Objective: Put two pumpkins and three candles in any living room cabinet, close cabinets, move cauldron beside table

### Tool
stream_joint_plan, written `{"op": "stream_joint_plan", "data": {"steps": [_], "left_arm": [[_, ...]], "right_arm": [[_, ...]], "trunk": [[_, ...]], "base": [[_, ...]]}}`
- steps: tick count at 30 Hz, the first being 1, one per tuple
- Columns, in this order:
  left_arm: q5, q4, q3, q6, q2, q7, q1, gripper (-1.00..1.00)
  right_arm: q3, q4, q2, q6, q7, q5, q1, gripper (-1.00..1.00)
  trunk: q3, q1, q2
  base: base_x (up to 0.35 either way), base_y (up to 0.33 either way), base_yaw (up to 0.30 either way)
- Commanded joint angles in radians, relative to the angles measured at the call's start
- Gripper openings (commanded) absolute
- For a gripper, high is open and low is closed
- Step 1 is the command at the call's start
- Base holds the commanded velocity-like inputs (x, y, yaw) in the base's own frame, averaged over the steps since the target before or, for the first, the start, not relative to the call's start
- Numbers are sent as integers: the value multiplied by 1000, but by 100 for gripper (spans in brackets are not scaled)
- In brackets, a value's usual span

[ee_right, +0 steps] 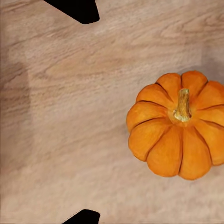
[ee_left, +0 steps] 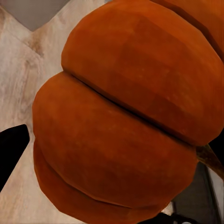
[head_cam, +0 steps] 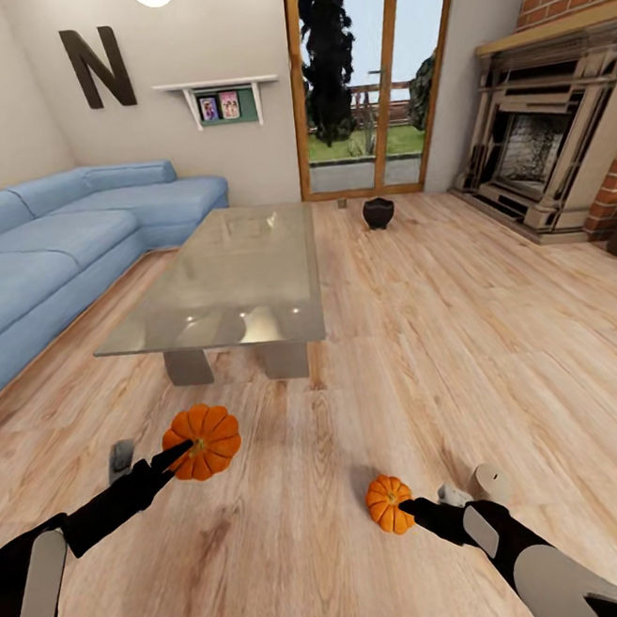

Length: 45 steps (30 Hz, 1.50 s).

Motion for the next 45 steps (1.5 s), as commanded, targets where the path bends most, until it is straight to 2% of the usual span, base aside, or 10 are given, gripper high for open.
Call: {"op": "stream_joint_plan", "data": {"steps": [1,5,9,16,21,23,27,45], "left_arm": [[18,-17,1,17,2,-9,-3,-100],[55,-41,0,35,2,-15,-5,-100],[67,-48,0,40,0,-14,-5,-100],[71,-51,0,41,0,-15,-5,-100],[72,-49,0,41,1,-15,-5,-100],[71,-48,0,42,1,-16,-5,-100],[71,-49,0,42,1,-19,-5,-100],[70,-48,0,39,0,-17,-5,-100]], "right_arm": [[-4,-1,-2,6,3,-4,0,100],[-4,-2,-7,7,5,-4,0,100],[-5,-2,-8,9,24,-5,0,100],[-7,-2,-9,12,67,-7,0,100],[-14,-2,-9,11,71,-17,0,100],[-36,-2,-9,11,73,-36,0,100],[-50,-2,-14,12,73,-49,0,100],[-57,-1,-22,12,71,-55,0,100]], "trunk": [[-5,0,-1],[-9,1,-1],[-9,1,-1],[-9,1,-1],[-9,1,-1],[-9,1,-1],[-9,1,-1],[-9,1,-1]], "base": [[0,0,0],[0,0,0],[0,0,0],[0,0,0],[20,11,0],[100,32,0],[47,12,0],[8,1,0]]}}
